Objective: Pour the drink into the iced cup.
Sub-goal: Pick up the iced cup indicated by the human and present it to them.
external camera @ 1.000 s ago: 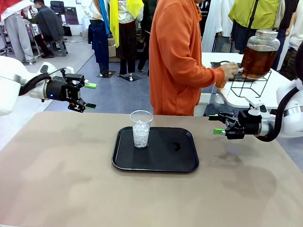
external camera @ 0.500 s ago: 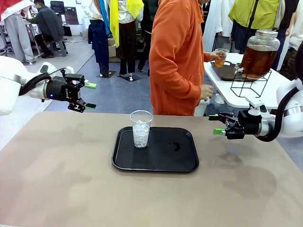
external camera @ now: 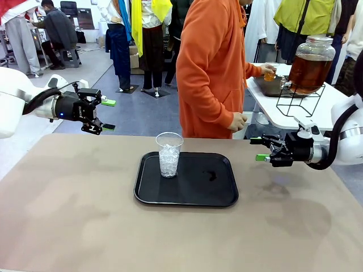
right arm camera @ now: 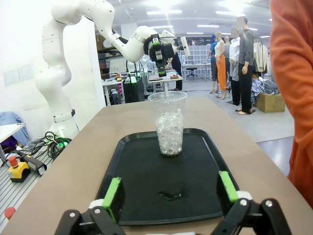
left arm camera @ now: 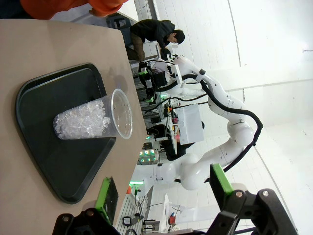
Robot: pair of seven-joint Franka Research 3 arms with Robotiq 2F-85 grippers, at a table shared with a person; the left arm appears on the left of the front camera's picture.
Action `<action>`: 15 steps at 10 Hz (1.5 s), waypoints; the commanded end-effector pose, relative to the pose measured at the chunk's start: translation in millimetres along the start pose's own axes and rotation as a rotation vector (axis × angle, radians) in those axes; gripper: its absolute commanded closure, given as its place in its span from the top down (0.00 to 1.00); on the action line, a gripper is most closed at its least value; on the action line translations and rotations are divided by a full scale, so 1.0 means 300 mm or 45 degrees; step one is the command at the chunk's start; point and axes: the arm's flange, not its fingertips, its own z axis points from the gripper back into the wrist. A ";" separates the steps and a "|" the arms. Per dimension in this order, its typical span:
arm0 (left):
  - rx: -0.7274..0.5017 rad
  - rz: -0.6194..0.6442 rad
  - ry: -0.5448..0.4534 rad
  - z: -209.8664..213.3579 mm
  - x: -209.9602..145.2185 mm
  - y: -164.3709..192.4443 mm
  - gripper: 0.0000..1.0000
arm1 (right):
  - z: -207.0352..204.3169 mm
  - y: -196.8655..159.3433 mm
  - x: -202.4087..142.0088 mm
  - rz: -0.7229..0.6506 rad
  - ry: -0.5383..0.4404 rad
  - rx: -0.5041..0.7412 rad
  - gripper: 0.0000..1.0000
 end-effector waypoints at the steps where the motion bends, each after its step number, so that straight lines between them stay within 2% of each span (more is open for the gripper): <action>1: -0.009 0.005 -0.006 0.001 0.000 -0.006 1.00 | 0.001 0.000 0.007 0.006 -0.003 0.001 1.00; 15: -0.009 0.005 -0.006 0.001 0.000 -0.006 1.00 | 0.001 0.000 0.007 0.006 -0.003 0.001 1.00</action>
